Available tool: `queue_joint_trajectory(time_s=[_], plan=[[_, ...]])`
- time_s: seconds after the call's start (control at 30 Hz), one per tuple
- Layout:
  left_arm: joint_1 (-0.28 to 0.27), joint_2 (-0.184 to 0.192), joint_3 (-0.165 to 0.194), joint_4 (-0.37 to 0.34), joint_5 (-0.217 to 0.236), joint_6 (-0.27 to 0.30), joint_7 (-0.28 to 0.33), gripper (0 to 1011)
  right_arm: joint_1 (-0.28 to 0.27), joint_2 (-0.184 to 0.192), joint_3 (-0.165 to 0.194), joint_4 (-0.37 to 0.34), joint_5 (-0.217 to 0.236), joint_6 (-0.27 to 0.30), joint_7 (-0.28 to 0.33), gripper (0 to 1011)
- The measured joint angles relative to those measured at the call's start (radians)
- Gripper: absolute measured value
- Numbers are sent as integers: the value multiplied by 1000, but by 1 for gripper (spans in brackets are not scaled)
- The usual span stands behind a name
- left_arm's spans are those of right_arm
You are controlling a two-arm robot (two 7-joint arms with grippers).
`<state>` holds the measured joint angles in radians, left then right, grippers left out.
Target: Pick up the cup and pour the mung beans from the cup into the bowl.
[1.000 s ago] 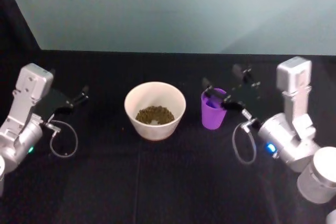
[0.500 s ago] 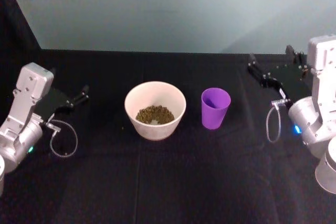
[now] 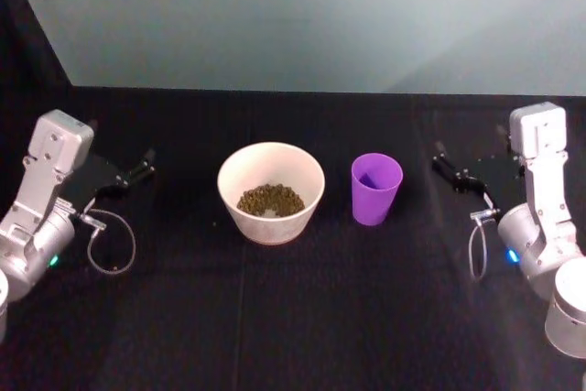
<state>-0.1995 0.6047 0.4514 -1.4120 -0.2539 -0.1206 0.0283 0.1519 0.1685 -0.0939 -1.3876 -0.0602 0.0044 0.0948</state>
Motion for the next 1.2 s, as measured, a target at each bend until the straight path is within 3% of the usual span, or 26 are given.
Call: queue_joint_trajectory(time_s=[0.17,1.2], plan=[[0,0,0,0,0,0,0,1000,-2,-16,4,24,-1,-17,0,1003],[0,0,0,0,0,0,0,1000,-2,-11,3,18,-1,-13,0,1002]])
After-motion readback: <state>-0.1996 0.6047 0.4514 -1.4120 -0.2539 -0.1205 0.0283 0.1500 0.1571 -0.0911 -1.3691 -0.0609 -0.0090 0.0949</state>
